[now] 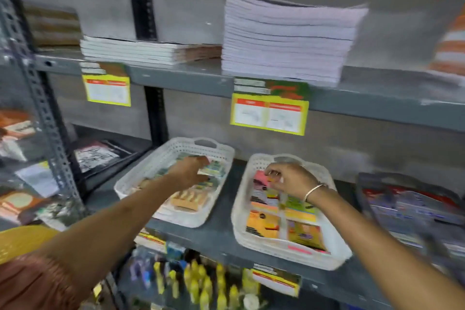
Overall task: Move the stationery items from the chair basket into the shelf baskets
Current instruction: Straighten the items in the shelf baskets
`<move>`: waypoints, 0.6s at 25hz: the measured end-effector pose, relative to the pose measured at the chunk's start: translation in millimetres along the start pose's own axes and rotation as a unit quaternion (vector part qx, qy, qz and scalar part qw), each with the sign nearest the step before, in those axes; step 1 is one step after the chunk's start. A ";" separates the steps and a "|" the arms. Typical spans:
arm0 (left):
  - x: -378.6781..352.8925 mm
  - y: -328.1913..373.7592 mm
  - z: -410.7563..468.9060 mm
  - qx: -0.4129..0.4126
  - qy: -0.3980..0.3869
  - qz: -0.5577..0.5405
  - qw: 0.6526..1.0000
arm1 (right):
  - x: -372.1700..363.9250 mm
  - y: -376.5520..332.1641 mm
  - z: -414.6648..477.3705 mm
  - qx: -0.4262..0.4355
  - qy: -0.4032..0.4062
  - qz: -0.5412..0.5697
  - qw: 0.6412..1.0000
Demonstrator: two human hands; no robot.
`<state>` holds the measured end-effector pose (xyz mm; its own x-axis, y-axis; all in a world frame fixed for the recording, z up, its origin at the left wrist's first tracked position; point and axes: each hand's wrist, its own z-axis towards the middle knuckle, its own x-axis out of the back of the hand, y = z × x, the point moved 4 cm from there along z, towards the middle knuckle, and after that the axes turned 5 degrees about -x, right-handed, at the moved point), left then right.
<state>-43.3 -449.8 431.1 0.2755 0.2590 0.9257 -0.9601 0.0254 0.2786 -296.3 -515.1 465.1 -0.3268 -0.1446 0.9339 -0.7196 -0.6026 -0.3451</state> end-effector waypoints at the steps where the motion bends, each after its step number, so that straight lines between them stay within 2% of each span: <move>1: 7.5 -33.1 -5.4 0.012 -0.025 0.011 1.000 | -17.8 -28.4 14.0 0.008 -0.011 0.007 1.000; 4: 14.0 -121.1 -17.8 0.030 -0.144 0.062 0.987 | -77.4 -100.5 53.7 0.010 -0.064 0.002 0.998; 7: 2.4 -175.1 -23.0 0.046 -0.246 0.017 0.968 | -127.9 -142.7 78.8 -0.005 -0.119 -0.049 0.992; 11: -7.8 -175.7 -25.3 -0.001 -0.303 0.010 0.953 | -166.1 -156.6 88.2 -0.034 -0.145 -0.083 0.985; 15: -18.1 -178.1 -21.5 -0.054 -0.286 0.009 0.957 | -177.3 -154.2 89.4 -0.049 -0.146 -0.088 0.984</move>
<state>121.7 -438.3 359.2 0.2109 -0.3098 0.9271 -0.9557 0.1341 0.2622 -72.6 -466.6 361.1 -0.0121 -0.2715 0.9624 -0.8098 -0.5620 -0.1688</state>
